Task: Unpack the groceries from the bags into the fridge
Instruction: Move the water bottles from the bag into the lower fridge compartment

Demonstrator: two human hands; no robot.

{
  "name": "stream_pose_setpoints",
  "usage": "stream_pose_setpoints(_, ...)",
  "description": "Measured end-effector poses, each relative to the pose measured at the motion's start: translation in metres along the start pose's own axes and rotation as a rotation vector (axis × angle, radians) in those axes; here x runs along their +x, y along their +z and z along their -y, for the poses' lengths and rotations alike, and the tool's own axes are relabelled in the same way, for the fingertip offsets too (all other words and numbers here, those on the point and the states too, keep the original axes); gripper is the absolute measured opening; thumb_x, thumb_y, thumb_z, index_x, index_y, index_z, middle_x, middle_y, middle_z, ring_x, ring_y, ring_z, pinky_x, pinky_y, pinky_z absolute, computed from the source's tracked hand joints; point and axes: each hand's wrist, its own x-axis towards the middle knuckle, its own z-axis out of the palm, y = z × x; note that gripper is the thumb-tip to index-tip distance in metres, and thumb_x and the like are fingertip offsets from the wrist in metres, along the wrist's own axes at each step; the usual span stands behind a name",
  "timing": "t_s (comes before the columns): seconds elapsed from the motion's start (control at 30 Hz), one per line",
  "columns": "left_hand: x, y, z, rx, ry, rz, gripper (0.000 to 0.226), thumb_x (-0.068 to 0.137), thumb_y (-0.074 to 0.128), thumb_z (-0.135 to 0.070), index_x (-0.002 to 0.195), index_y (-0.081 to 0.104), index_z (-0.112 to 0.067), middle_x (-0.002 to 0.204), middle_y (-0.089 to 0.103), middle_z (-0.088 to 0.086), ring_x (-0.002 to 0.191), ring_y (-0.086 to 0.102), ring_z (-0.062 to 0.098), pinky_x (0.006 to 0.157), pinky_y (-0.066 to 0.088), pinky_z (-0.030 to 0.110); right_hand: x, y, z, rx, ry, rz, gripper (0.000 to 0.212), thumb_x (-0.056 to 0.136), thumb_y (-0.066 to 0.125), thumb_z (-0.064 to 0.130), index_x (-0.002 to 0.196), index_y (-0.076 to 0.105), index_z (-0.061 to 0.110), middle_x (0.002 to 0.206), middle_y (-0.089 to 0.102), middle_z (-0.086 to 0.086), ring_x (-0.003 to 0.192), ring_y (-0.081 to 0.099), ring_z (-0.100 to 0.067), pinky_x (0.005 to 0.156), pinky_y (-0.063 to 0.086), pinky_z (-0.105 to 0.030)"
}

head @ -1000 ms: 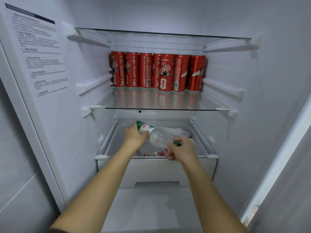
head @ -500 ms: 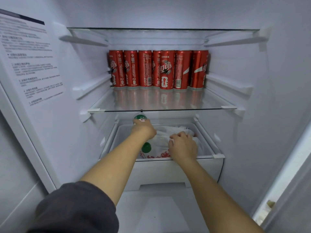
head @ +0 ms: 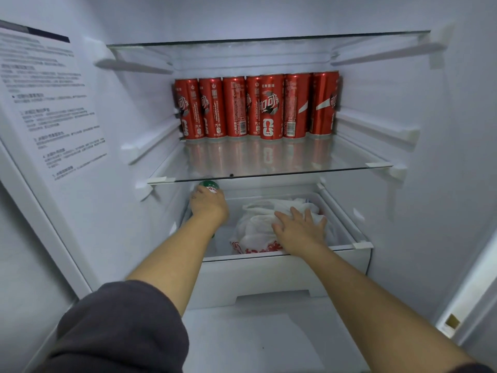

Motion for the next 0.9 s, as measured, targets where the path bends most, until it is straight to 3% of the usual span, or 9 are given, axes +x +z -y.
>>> stream_pose_setpoints(0.13,0.009,0.004,0.004,0.082,0.011,-0.071,0.057,0.094,0.042,-0.019,0.149,0.028,-0.011,0.152,0.012,0.03,0.135,0.024,0.043,0.113,0.024,0.044,0.001,0.0,0.0,-0.004,-0.004,-0.012,0.052,0.101,0.013,0.052,0.152,0.014,0.042,0.164,0.003,0.001,0.149,-0.003,-0.03,0.114,-0.004,-0.064)
stream_pose_setpoints(0.53,0.021,0.005,0.016,0.26,0.084,-0.114,0.051,0.096,0.036,-0.021,0.146,0.033,-0.012,0.15,0.025,0.026,0.133,0.031,0.041,0.111,0.028,0.044,0.003,0.001,-0.001,-0.008,-0.006,-0.026,0.052,0.101,0.014,0.054,0.152,0.015,0.042,0.164,0.005,0.002,0.15,-0.001,-0.029,0.114,-0.003,-0.064)
stream_pose_setpoints(0.7,0.025,0.008,0.016,0.388,0.178,-0.148,0.052,0.095,0.034,-0.026,0.145,0.038,-0.012,0.156,0.016,0.015,0.142,0.017,0.032,0.111,0.024,0.048,0.001,0.001,0.0,0.005,-0.01,-0.045,0.051,0.101,0.016,0.053,0.151,0.018,0.042,0.163,0.007,0.002,0.15,0.001,-0.028,0.114,-0.002,-0.064)
stream_pose_setpoints(0.8,0.029,0.01,0.016,0.375,0.184,-0.123,0.053,0.097,0.028,-0.027,0.147,0.037,-0.012,0.16,0.007,0.011,0.146,0.007,0.027,0.114,0.019,0.049,0.0,0.002,0.0,0.019,-0.018,-0.105,0.049,0.101,0.02,0.05,0.149,0.027,0.039,0.161,0.018,0.001,0.148,0.011,-0.026,0.115,0.003,-0.062)
stream_pose_setpoints(0.9,0.024,0.01,0.021,0.316,0.176,-0.174,0.052,0.099,0.026,-0.034,0.146,0.039,-0.015,0.159,0.013,0.01,0.146,0.008,0.024,0.115,0.018,0.043,-0.003,0.003,0.0,0.088,-0.011,-0.192,0.046,0.102,0.026,0.042,0.144,0.041,0.031,0.153,0.035,-0.002,0.142,0.026,-0.023,0.116,0.009,-0.058)
